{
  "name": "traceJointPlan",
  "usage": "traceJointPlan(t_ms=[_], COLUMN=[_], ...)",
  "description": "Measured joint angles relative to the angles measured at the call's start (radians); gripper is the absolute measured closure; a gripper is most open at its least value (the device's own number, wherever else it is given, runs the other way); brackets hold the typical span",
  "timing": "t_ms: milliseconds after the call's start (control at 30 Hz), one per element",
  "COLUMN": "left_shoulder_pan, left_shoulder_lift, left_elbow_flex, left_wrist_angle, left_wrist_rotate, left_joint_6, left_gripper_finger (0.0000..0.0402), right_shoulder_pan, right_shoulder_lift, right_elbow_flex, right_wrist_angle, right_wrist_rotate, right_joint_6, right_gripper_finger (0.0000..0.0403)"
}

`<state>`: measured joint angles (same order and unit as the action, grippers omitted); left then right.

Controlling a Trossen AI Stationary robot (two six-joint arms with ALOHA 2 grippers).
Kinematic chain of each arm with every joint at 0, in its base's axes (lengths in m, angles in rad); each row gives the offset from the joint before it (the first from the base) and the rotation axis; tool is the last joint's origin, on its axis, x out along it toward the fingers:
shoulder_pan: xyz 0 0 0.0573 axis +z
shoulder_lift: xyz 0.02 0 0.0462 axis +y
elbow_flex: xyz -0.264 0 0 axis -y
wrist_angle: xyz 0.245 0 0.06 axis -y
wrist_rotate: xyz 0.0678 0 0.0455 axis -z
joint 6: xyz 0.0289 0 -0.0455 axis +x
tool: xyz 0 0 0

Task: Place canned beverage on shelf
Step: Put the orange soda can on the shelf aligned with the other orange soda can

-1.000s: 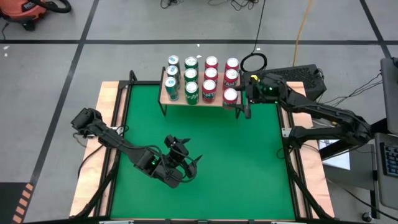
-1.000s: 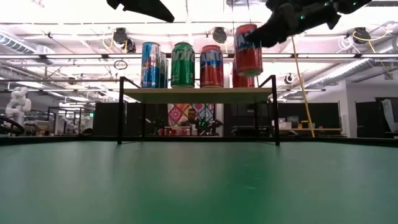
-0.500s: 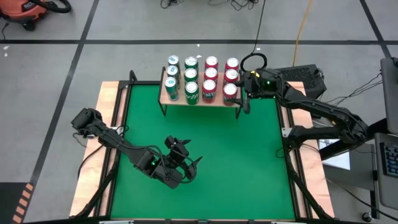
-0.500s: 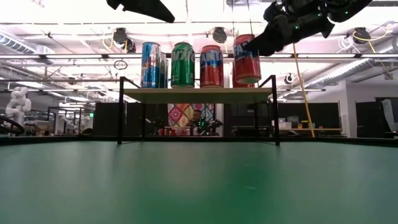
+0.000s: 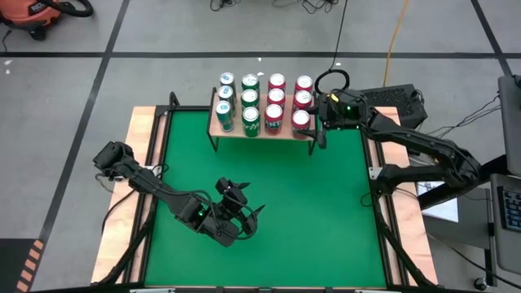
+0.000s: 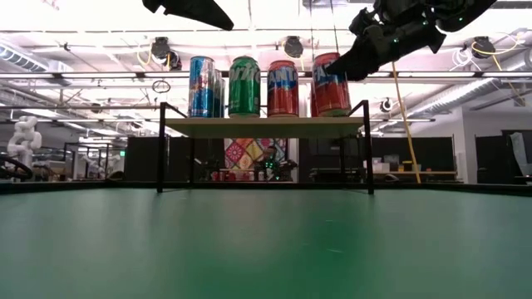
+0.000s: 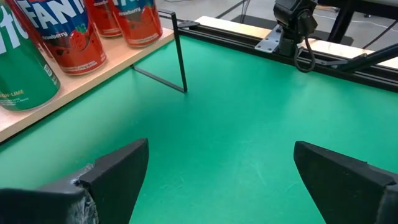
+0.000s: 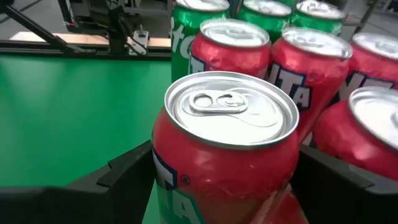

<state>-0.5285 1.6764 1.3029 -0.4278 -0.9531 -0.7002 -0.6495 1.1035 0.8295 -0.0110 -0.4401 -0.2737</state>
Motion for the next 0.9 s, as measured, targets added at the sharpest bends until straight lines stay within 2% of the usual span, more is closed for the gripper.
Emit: traceJointPlan(t_ms=[267, 900], left_shoulder_pan=[0.0, 0.0], left_shoulder_lift=[0.0, 0.0], left_elbow_flex=[0.0, -0.001], left_wrist_angle=[0.0, -0.001], left_wrist_rotate=[0.0, 0.03], left_joint_6=[0.001, 0.005], left_gripper_finger=[0.0006, 0.0006], right_shoulder_pan=[0.001, 0.001], right_shoulder_lift=[0.03, 0.006], right_elbow_flex=[0.002, 0.002], right_wrist_angle=[0.007, -0.03], right_wrist_rotate=[0.018, 0.044], right_joint_6=[0.001, -0.026], right_gripper_finger=[0.009, 0.0083])
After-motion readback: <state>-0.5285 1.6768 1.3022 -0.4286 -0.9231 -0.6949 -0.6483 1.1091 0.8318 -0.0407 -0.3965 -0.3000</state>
